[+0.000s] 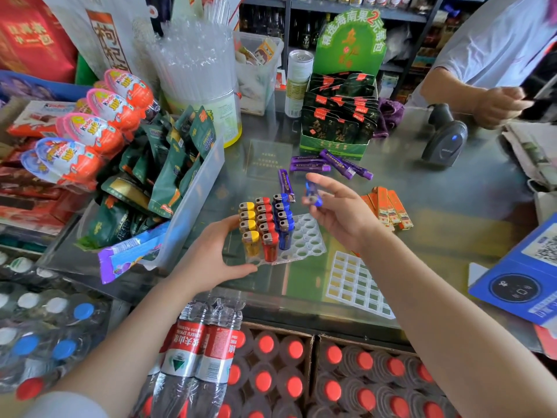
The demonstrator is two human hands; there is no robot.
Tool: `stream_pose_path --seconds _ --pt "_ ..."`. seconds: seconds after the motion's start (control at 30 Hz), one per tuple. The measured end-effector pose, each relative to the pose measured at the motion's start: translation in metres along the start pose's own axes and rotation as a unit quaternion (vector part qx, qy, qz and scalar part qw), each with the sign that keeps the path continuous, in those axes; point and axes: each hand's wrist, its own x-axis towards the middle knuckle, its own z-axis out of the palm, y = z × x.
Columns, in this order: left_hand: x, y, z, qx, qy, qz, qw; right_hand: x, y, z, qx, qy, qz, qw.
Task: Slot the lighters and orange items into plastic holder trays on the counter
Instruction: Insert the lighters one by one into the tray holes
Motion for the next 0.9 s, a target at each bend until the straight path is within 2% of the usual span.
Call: stream_pose_path --seconds 0.07,0.1,0.17,0.2,0.3,0.37,0.43,0.5,0.63,0.9 --pt "0.0 -0.001 0.001 -0.001 -0.003 -0.002 1.0 -0.01 0.007 -0.003 0.058 -0.023 0.001 0.998" --pt "0.0 -0.001 0.001 -0.001 -0.005 -0.004 1.0 -0.015 0.011 -0.003 0.036 -0.021 -0.011 0.999" --pt "0.001 -0.002 0.001 -0.001 -0.009 -0.009 1.0 -0.022 0.016 0.0 -0.108 0.007 -0.047 0.993" --pt "0.001 -0.002 0.001 -0.002 -0.012 -0.011 1.0 -0.025 0.018 0.002 -0.195 0.023 -0.065 0.978" --pt "0.0 -0.002 0.002 -0.006 -0.007 -0.016 1.0 -0.036 0.023 0.008 -0.381 0.032 -0.087 0.92" --pt "-0.002 -0.001 0.005 -0.002 0.007 -0.021 1.0 -0.043 0.029 0.012 -0.51 0.014 -0.083 0.856" --pt "-0.005 0.0 0.008 0.003 0.022 -0.028 0.999 -0.048 0.037 0.016 -0.584 0.024 -0.105 0.804" --pt "-0.009 0.002 0.011 -0.004 0.037 -0.032 0.999 -0.05 0.045 0.021 -0.604 0.035 -0.126 0.786" --pt "-0.015 0.003 0.014 -0.015 0.052 -0.04 0.998 -0.051 0.052 0.028 -0.606 0.073 -0.114 0.784" --pt "-0.014 0.001 0.013 0.0 0.044 -0.038 0.998 -0.05 0.052 0.031 -0.68 0.068 -0.118 0.721"
